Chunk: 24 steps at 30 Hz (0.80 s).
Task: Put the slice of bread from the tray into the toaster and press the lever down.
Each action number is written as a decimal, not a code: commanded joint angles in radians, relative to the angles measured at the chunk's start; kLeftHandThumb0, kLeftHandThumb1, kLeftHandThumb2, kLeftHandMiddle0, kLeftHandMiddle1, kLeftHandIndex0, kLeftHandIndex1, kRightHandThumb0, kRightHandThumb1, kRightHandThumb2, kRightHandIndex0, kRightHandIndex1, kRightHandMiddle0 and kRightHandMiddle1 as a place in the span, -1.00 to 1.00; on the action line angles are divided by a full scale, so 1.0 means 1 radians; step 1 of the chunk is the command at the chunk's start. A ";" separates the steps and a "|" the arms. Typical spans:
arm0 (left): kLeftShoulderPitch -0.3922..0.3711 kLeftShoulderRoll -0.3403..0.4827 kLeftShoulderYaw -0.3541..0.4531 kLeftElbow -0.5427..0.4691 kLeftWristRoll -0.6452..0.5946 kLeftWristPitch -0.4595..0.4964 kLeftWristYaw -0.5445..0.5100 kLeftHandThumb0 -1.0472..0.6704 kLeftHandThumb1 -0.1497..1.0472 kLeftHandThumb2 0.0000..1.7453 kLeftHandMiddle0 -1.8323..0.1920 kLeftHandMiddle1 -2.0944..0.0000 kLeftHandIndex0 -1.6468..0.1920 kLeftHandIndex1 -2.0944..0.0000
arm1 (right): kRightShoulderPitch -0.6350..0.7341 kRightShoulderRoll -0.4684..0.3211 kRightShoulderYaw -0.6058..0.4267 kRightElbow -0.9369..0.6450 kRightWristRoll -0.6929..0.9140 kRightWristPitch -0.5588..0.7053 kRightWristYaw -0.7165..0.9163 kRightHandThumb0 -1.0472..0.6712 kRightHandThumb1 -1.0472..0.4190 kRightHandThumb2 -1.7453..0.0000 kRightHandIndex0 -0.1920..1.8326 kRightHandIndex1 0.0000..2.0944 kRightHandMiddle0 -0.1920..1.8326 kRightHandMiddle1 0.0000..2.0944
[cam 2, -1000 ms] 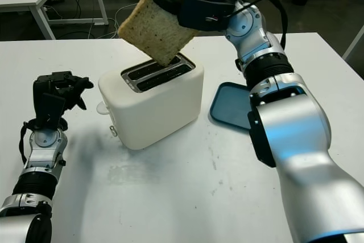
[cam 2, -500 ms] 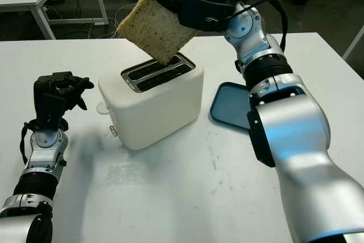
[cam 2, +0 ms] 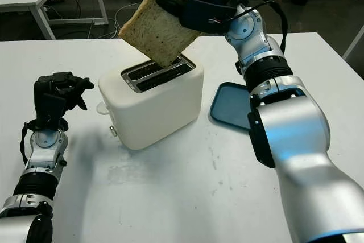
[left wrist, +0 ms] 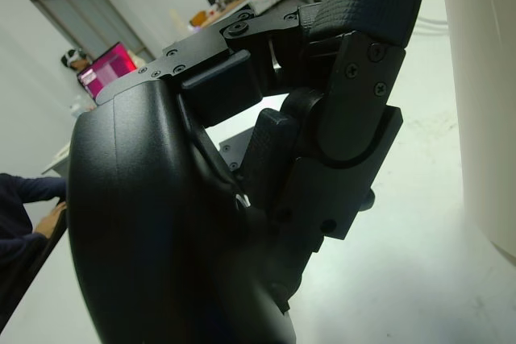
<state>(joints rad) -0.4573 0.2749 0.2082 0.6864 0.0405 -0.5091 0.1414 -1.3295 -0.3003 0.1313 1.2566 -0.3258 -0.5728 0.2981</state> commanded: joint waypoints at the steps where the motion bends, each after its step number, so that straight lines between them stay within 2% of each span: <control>1: 0.008 0.001 0.001 -0.004 -0.002 0.004 0.005 -1.00 0.79 -0.82 -0.74 -0.21 -0.92 0.39 | 0.015 0.001 0.000 -0.005 0.012 -0.010 0.005 -0.39 -0.83 0.40 0.31 0.67 0.09 0.67; 18: 0.009 -0.004 0.000 -0.004 -0.002 0.007 0.008 -1.00 0.79 -0.82 -0.74 -0.20 -0.92 0.40 | 0.044 -0.015 -0.010 0.001 0.020 -0.002 0.037 -0.35 -0.83 0.41 0.29 0.67 0.04 0.67; 24: 0.009 -0.002 -0.001 -0.007 0.000 0.010 0.009 -1.00 0.79 -0.82 -0.74 -0.21 -0.92 0.39 | 0.047 -0.034 0.047 0.001 -0.042 0.021 0.014 -0.38 -0.83 0.41 0.28 0.67 0.02 0.67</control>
<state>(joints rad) -0.4563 0.2745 0.2081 0.6864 0.0403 -0.5090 0.1435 -1.2906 -0.3195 0.1679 1.2566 -0.3555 -0.5668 0.3230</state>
